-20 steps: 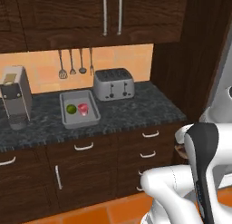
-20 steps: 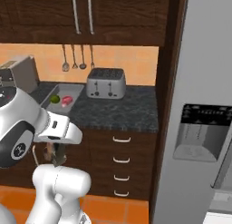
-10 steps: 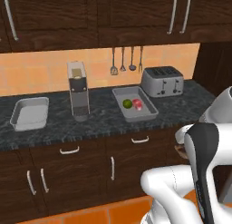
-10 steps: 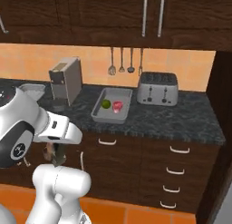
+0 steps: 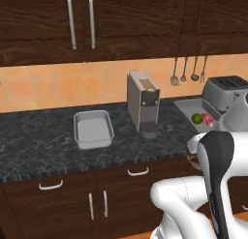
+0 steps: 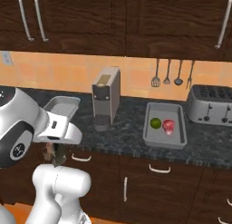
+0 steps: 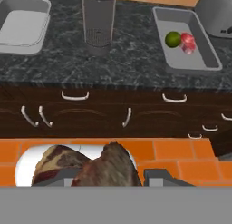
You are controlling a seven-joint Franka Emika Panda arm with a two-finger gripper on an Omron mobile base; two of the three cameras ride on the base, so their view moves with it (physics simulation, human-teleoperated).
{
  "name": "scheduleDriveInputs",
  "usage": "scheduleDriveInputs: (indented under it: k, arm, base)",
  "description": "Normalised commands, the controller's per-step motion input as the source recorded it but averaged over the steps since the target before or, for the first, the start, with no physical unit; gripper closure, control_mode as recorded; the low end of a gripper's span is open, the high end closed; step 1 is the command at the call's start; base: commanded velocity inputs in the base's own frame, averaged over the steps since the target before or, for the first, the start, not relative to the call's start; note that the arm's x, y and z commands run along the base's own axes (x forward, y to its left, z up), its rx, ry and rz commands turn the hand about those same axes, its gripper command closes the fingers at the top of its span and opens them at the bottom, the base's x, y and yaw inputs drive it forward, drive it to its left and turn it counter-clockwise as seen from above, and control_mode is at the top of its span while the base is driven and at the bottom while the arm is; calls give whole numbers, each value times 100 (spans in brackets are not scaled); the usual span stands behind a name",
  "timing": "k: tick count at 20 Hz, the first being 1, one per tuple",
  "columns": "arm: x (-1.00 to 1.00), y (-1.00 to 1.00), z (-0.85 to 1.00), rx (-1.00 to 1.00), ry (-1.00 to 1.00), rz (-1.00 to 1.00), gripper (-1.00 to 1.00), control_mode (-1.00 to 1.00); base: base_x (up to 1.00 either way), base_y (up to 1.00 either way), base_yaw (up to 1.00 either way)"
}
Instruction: Place one lime and one steak in each tupperware on the nearby counter, to pack two identical lunches.
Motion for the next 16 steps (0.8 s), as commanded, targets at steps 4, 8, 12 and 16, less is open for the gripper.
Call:
scheduleDriveInputs:
  k: [4,8,12,16]
  arm:
    - [0,0,0,0,0,0,100,100]
    - [0,0,0,0,0,0,100,100]
    - [0,0,0,0,0,0,100,100]
    - [0,0,0,0,0,0,100,100]
  base:
    - [64,64,0]
    - [58,48,0]
    - [53,42,0]
    - [35,47,0]
